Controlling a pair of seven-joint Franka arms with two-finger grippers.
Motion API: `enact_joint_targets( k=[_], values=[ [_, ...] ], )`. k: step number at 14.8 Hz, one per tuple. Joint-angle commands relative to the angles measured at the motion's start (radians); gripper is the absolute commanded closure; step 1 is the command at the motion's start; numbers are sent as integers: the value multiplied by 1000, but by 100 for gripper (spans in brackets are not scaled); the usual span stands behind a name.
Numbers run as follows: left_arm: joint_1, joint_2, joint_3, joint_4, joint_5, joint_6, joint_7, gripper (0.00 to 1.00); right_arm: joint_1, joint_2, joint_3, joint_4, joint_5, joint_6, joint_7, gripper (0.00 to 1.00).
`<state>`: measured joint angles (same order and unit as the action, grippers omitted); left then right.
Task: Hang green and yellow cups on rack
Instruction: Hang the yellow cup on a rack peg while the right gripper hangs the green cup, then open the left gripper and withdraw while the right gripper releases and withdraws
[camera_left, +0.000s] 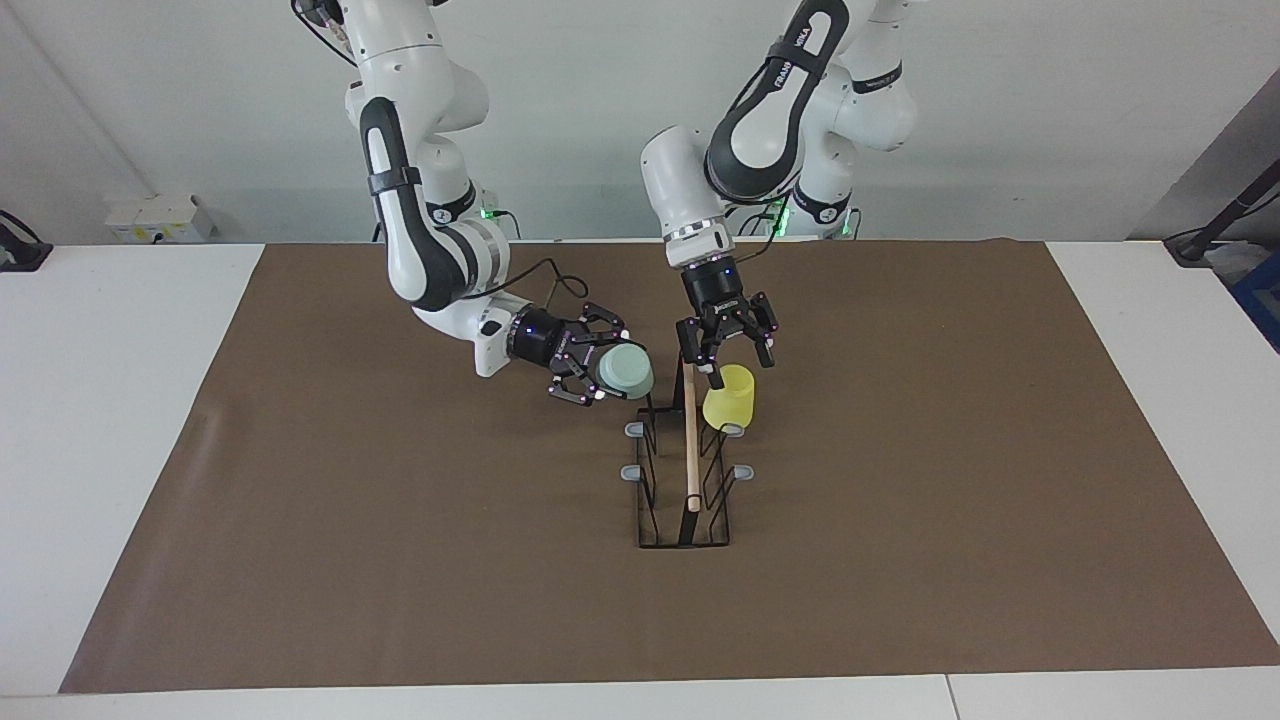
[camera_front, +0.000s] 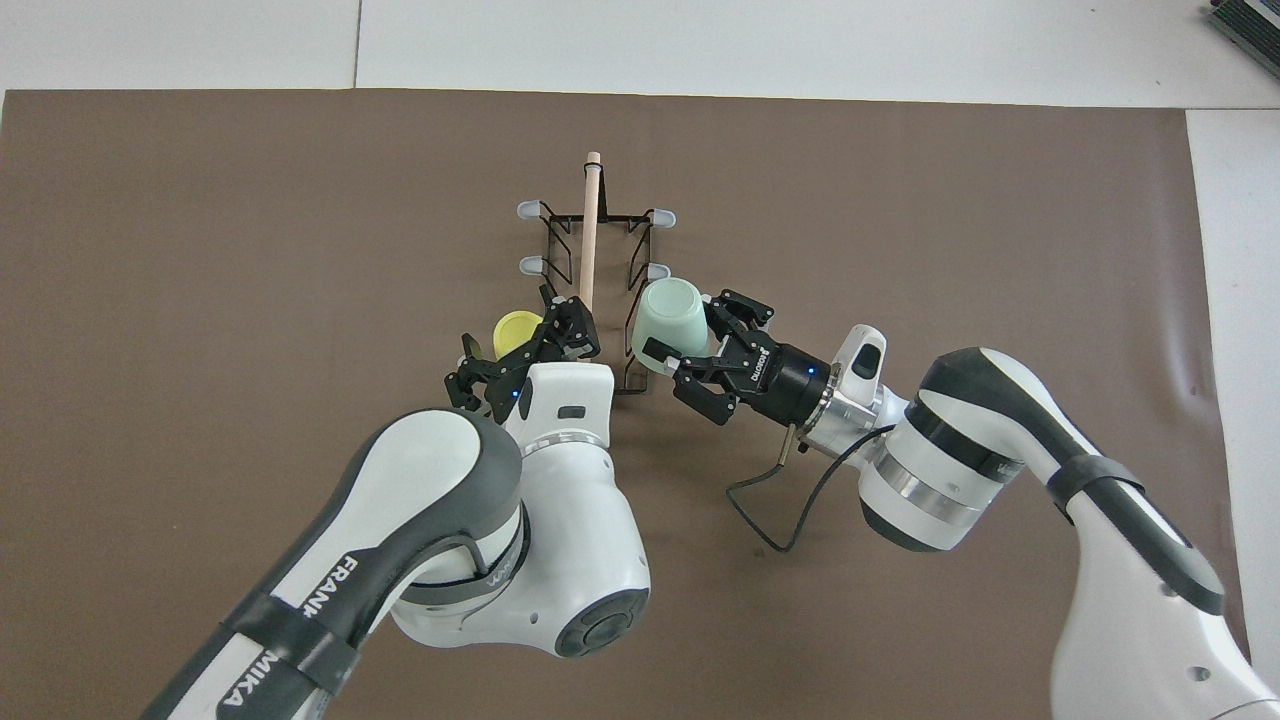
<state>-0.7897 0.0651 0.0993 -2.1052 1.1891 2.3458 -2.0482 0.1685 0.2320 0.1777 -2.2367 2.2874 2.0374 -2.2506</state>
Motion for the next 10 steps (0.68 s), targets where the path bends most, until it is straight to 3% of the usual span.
enact_joint_targets(
  k=[1,10],
  values=[
    [62,-19,5,25,-118,62,210,0,23,7,5,2,59,-3,-61,100],
    [320,-47,3,62,-511,165,1003,0,34,46,2,2,69,47,-138,100]
  ],
)
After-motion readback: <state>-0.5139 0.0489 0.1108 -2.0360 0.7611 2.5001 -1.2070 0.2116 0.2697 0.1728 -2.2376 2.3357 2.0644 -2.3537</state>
